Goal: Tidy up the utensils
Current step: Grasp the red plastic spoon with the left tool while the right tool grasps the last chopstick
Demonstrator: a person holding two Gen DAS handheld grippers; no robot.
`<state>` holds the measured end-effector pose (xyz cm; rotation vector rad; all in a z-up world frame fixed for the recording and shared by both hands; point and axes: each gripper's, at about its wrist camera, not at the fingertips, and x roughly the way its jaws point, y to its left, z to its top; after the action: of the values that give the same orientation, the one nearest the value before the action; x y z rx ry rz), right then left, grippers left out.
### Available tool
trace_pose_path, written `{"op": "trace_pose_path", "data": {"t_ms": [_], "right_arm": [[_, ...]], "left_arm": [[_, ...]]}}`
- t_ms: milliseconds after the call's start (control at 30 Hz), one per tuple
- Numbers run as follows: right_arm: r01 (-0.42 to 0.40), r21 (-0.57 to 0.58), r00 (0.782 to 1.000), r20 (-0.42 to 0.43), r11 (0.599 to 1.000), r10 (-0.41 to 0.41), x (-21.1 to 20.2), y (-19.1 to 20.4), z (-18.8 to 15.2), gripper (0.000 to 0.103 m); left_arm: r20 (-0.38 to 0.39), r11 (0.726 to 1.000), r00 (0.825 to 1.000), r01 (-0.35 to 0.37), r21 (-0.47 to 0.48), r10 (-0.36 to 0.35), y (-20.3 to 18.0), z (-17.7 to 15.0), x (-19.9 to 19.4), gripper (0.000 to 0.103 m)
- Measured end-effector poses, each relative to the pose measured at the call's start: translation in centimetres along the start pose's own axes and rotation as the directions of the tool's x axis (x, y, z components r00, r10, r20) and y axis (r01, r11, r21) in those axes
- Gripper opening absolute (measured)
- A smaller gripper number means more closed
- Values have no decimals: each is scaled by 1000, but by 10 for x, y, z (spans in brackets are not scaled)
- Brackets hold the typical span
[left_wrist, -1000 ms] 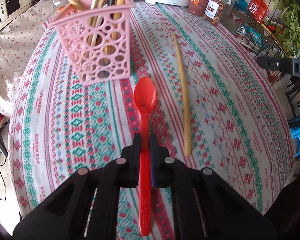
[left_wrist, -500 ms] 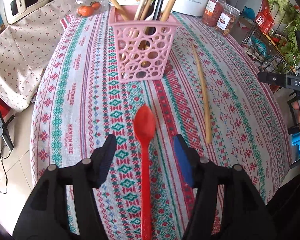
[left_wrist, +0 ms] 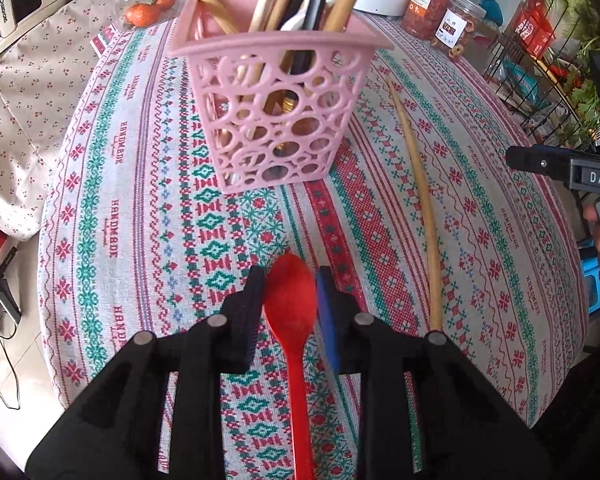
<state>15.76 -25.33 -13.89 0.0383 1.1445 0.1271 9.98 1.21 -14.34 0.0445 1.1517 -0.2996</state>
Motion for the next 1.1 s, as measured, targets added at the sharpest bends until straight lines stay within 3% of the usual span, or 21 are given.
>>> {"op": "trace_pose_path", "data": {"t_ms": [200, 333, 467, 633, 800, 867, 1100], "right_arm": [[-69, -6, 998, -9, 998, 69, 17, 19, 11, 91], [-103, -14, 995, -16, 995, 103, 28, 34, 20, 77], [-213, 74, 977, -7, 974, 214, 46, 40, 34, 50], [-186, 102, 982, 35, 977, 184, 60, 55, 47, 38], [-56, -3, 997, 57, 998, 56, 67, 78, 56, 25], [-8, -11, 999, 54, 1000, 9, 68, 80, 57, 13], [-102, 102, 994, 60, 990, 96, 53, 53, 46, 6]], "left_arm": [[82, 991, 991, 107, -77, -101, 19, 3, -28, 28], [157, 985, 977, 154, -74, -141, 23, 7, -51, 28], [211, 986, 967, 159, -45, -146, 28, 8, -68, 28], [236, 983, 958, 177, -45, -162, 34, 13, -73, 28], [250, 981, 953, 186, -47, -169, 37, 12, -78, 28], [258, 983, 952, 178, -40, -162, 36, 12, -79, 28], [300, 987, 944, 156, -44, -136, 39, 9, -88, 28]]}}
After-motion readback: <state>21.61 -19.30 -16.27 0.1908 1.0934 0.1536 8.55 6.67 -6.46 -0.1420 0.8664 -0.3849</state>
